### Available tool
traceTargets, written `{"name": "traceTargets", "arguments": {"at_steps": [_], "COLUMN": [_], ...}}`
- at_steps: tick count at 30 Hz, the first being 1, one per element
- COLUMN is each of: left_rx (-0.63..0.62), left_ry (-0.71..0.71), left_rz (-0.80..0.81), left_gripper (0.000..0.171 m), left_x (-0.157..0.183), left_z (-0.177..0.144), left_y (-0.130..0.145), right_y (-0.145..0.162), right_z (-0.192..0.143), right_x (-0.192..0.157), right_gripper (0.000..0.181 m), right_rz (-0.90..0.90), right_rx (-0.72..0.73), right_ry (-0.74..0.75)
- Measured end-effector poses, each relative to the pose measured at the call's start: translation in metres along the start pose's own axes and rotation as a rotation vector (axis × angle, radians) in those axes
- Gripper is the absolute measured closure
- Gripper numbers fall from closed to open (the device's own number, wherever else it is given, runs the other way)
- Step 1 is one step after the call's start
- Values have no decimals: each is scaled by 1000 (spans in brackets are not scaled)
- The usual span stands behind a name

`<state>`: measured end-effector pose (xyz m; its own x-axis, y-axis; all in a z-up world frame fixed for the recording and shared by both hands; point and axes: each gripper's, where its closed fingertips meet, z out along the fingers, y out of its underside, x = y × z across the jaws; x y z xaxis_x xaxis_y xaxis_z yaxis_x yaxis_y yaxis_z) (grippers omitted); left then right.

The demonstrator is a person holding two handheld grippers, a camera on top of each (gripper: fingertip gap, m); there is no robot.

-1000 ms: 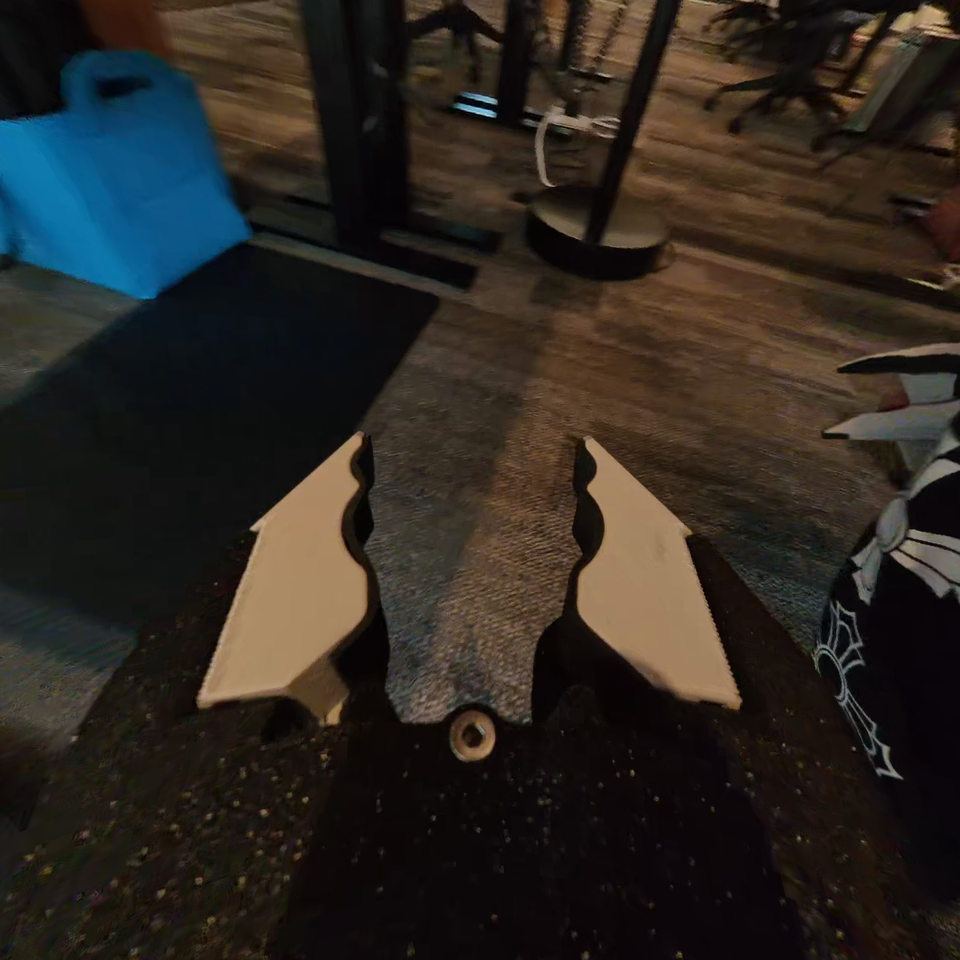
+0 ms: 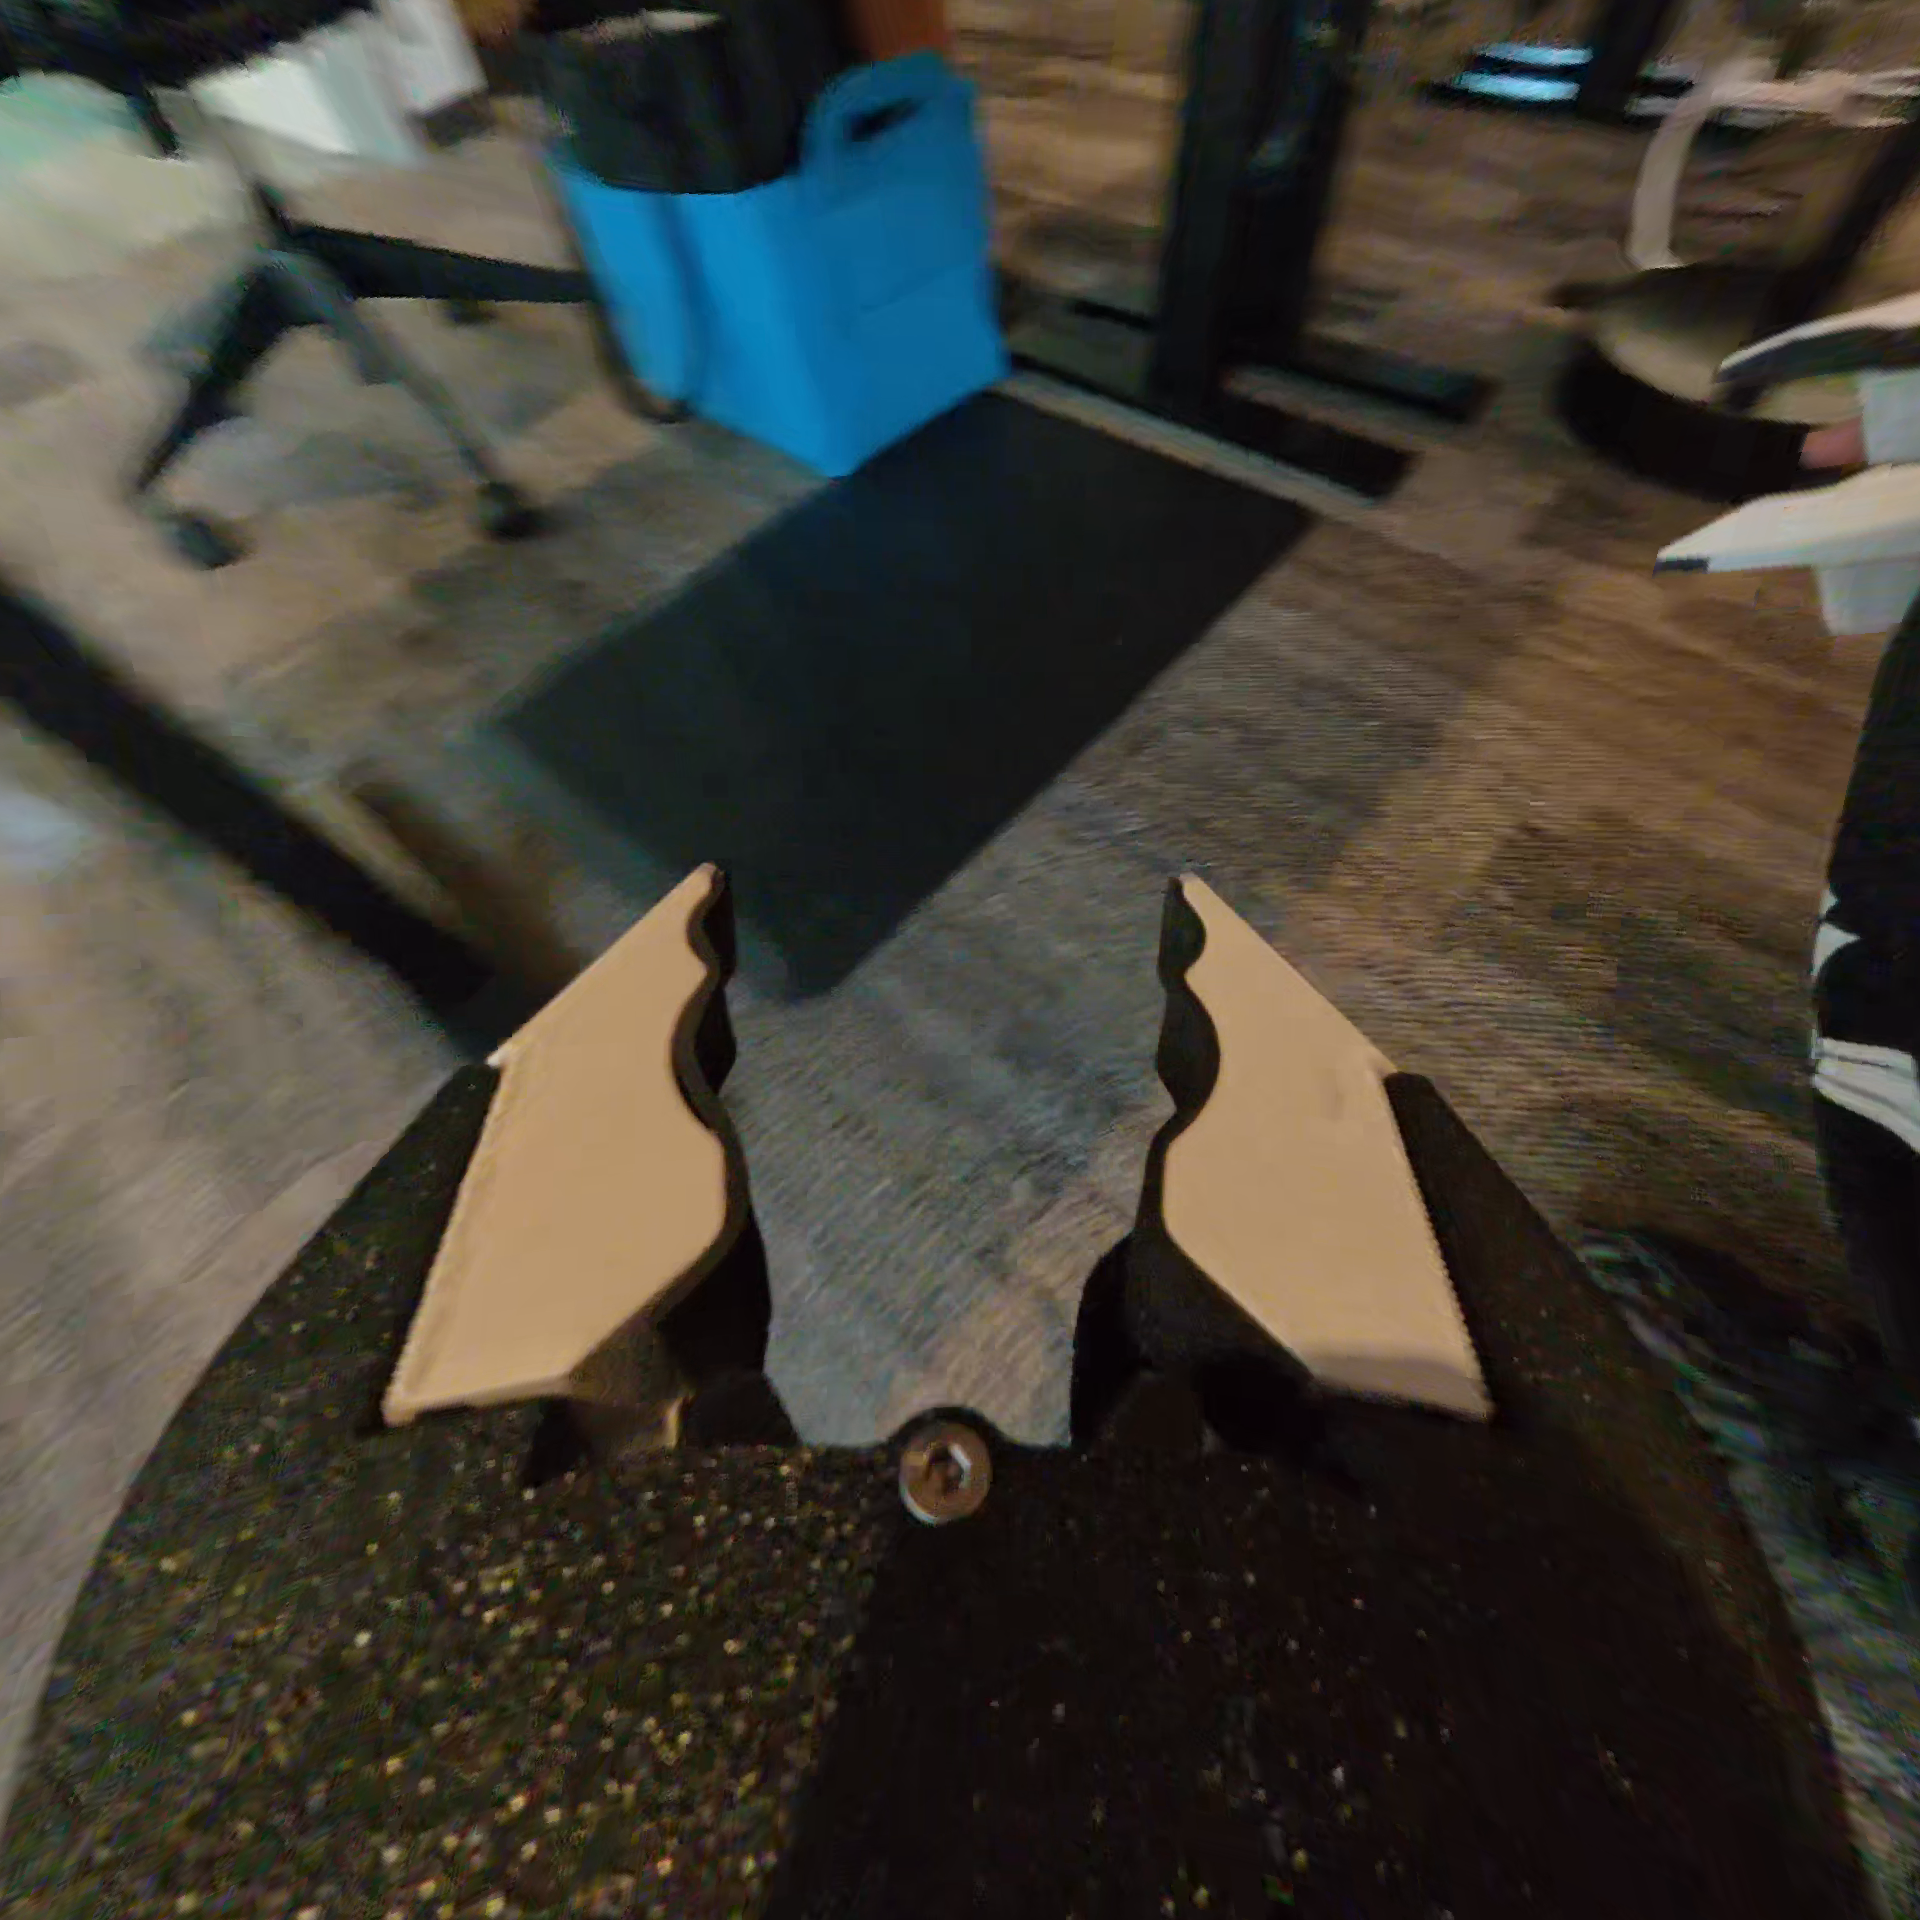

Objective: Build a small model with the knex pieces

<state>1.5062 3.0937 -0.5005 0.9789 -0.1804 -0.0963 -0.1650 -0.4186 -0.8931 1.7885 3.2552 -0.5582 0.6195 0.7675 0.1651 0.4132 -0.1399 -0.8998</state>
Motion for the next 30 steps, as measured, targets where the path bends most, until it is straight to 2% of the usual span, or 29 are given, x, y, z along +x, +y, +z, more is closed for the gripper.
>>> {"name": "traceTargets", "arguments": {"at_steps": [4, 8, 10, 12, 14, 17, 20, 22, 24, 26, 30], "left_rx": [-28, -79, -37, -1, 21, 10, -59, -102, -118, -103, 44], "left_ry": [-302, -574, -714, -853, -981, -1135, -1258, -1323, -1381, -1464, -1649], "left_rz": [-34, -109, -177, -230, -288, -426, -575, -672, -760, -807, -907], "left_gripper": [92, 93, 92, 92, 92, 92, 92, 91, 91, 92, 92], "left_x": [-74, -135, -146, -139, -117, -56, 32, 94, 147, 187, 233], "left_z": [-133, -273, -342, -407, -465, -534, -578, -594, -601, -607, -613], "left_y": [25, 56, 69, 94, 131, 208, 286, 326, 350, 361, 370], "right_y": [-88, -156, -176, -184, -186, -176, -156, -141, -124, -108, -94], "right_z": [75, 117, 129, 136, 141, 143, 133, 120, 106, 89, 55], "right_x": [-65, -146, -196, -248, -303, -390, -469, -516, -557, -593, -642], "right_gripper": [83, 83, 84, 83, 84, 83, 83, 83, 83, 83, 83], "right_rz": [-68, -14, -5, -12, -61, -145, -222, -260, -293, -324, -422], "right_rx": [82, 103, 99, 87, 89, 85, 73, 69, 64, 57, 93], "right_ry": [-209, -401, -492, -571, -641, -766, -889, -967, -1039, -1108, -1225]}}
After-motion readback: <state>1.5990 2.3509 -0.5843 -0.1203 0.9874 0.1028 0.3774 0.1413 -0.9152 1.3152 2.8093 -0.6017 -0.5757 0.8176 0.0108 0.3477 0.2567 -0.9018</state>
